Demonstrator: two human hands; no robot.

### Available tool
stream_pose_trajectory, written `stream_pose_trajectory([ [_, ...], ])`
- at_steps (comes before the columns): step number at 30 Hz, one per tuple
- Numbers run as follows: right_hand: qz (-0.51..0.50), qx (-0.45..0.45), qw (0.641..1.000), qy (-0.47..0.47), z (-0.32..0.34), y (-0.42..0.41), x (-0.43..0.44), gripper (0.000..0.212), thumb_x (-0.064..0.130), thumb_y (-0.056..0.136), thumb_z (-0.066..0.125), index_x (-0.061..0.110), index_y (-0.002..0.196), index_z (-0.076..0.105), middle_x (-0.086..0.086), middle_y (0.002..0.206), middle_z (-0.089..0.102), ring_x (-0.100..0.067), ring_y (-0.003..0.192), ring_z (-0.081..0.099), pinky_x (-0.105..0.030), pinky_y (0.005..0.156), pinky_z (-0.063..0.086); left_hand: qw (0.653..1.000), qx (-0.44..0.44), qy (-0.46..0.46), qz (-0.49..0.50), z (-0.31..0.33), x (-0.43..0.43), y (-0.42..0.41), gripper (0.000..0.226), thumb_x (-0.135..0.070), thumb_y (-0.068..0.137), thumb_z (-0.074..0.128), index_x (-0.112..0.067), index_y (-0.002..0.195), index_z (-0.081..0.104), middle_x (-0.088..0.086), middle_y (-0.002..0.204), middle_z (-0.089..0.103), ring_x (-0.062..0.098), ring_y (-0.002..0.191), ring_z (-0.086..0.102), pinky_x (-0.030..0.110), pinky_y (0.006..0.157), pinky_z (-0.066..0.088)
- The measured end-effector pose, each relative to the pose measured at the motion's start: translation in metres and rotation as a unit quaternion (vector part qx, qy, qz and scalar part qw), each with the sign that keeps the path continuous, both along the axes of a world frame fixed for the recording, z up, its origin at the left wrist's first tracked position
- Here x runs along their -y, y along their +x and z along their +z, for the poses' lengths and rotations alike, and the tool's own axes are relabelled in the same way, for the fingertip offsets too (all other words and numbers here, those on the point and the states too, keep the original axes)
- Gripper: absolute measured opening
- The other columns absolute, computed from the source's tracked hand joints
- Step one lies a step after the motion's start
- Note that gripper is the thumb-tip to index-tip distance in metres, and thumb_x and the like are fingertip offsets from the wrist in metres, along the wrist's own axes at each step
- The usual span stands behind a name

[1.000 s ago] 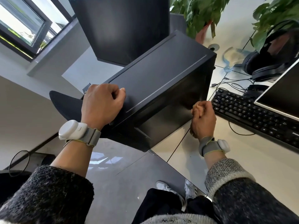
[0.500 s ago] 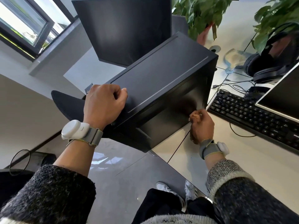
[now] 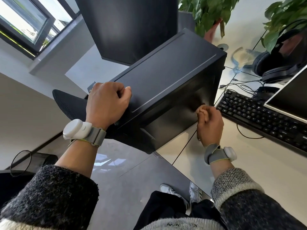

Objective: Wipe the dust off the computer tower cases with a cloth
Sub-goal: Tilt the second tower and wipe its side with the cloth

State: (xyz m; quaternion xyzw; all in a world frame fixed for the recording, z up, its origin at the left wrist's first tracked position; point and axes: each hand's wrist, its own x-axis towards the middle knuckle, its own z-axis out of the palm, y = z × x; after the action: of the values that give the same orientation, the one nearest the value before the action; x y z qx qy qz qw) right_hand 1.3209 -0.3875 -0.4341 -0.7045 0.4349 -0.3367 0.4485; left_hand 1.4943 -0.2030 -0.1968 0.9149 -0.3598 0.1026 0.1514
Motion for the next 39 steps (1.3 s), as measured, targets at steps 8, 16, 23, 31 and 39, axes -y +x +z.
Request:
stream_pose_trajectory([
  [8,0.037,-0.024,0.999,0.000,-0.011,0.005,-0.005,0.009,0.016,0.099,0.054,0.021,0.104,0.059,-0.003,0.106,0.060,-0.018,0.096,0.059,-0.036,0.086,0.052,1.000,0.001,-0.001,-0.005,0.000,0.000,0.002,0.051,-0.031,0.096,0.061,-0.011,0.052,0.044,-0.003,0.045,0.035,0.014,0.047,0.041,0.028,0.054,0.030],
  [16,0.004,0.052,0.998,-0.024,0.016,0.004,-0.002,0.012,0.008,0.099,0.063,0.018,0.105,0.065,0.002,0.108,0.062,0.001,0.096,0.055,-0.008,0.088,0.038,1.000,0.000,-0.006,-0.007,-0.001,-0.002,0.004,0.049,-0.033,0.096,0.059,-0.012,0.053,0.049,-0.001,0.047,0.042,0.015,0.047,0.043,0.027,0.055,0.034],
  [23,0.018,-0.014,1.000,0.005,0.004,-0.004,0.008,0.006,0.022,0.096,0.064,0.019,0.100,0.068,-0.002,0.102,0.069,-0.021,0.097,0.063,-0.034,0.087,0.052,1.000,-0.005,-0.007,-0.007,0.001,0.000,-0.001,0.051,-0.029,0.096,0.060,-0.019,0.050,0.043,-0.009,0.045,0.035,0.010,0.045,0.039,0.023,0.051,0.029],
  [31,0.044,0.036,0.994,-0.091,0.005,0.004,-0.008,0.016,0.003,0.097,0.066,0.018,0.103,0.068,-0.006,0.107,0.060,-0.006,0.097,0.055,-0.020,0.086,0.043,1.000,-0.004,0.001,-0.019,0.005,0.001,0.000,0.054,-0.027,0.097,0.060,-0.022,0.049,0.037,-0.010,0.045,0.031,0.009,0.045,0.036,0.023,0.052,0.030],
  [39,0.029,0.064,0.993,-0.090,0.016,0.002,-0.011,0.008,0.006,0.098,0.067,0.012,0.103,0.070,0.000,0.104,0.065,-0.011,0.097,0.057,-0.019,0.089,0.043,1.000,-0.008,0.002,-0.014,0.003,0.000,-0.002,0.050,-0.028,0.097,0.059,-0.020,0.050,0.043,-0.008,0.046,0.036,0.011,0.046,0.039,0.022,0.052,0.029],
])
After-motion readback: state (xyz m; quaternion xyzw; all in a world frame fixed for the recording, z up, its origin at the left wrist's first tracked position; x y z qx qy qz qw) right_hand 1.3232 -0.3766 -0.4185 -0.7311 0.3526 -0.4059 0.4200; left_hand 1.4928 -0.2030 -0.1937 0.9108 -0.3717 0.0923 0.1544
